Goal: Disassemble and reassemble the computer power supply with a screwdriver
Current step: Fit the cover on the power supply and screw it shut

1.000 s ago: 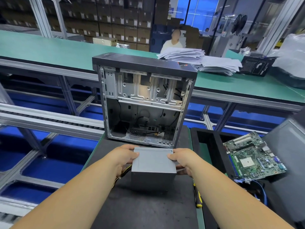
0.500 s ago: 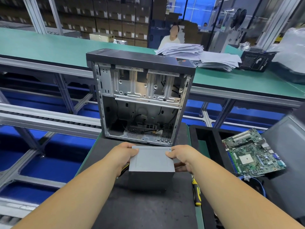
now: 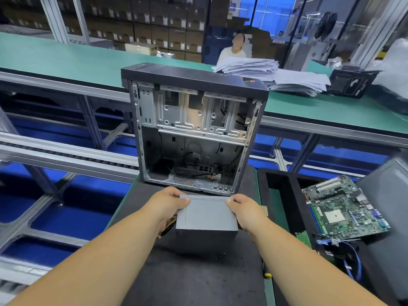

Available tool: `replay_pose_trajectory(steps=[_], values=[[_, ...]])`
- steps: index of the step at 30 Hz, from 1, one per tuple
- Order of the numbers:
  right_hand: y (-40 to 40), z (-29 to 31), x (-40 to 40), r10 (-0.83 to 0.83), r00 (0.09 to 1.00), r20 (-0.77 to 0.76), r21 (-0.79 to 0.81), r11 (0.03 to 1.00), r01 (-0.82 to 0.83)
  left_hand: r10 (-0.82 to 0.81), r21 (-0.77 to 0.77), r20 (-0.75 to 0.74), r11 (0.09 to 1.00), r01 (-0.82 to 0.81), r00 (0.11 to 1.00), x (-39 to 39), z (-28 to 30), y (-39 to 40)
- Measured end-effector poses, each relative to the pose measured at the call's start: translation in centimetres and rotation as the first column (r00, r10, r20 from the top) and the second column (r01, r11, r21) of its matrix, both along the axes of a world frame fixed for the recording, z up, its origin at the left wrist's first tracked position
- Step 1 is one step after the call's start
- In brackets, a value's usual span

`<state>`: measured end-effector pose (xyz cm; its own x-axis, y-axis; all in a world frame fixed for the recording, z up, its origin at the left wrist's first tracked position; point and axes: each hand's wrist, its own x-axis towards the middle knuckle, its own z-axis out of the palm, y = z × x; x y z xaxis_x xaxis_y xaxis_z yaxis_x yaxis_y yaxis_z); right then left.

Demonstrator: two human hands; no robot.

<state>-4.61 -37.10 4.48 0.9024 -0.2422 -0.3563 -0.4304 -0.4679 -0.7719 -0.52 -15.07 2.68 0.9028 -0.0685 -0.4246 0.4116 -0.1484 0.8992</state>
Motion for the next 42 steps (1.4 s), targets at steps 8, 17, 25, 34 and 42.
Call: replay_pose_trajectory(steps=[8,17,25,34,42], values=[[1.0,-1.1,-0.3,-0.016,0.997,0.076,-0.105,0.994,0.024,0.012,0.006,0.027,1.000,-0.012,1.000,-3.0,-1.2,1.6],[1.4,-1.8,-0.5,0.027,0.995,0.098,-0.279,0.960,0.002,-0.272,0.252,0.257,0.945,0.207,0.927,-5.1,-0.2,3.3],[1.4,-1.9,-0.3,0.037,0.995,0.088,-0.314,0.949,-0.008,-0.598,0.689,0.395,0.695,0.205,0.697,-7.1,0.0,3.5],[1.4,-0.8,0.5,0.109,0.994,0.011,-0.402,0.910,-0.095,-0.587,0.849,0.342,0.528,0.027,0.734,-8.1,-0.3,1.5],[0.8,0.2,0.9,0.106,0.992,-0.065,-0.245,0.962,-0.119,-0.588,0.871,0.336,0.492,-0.004,0.736,-8.8,-0.4,0.9]])
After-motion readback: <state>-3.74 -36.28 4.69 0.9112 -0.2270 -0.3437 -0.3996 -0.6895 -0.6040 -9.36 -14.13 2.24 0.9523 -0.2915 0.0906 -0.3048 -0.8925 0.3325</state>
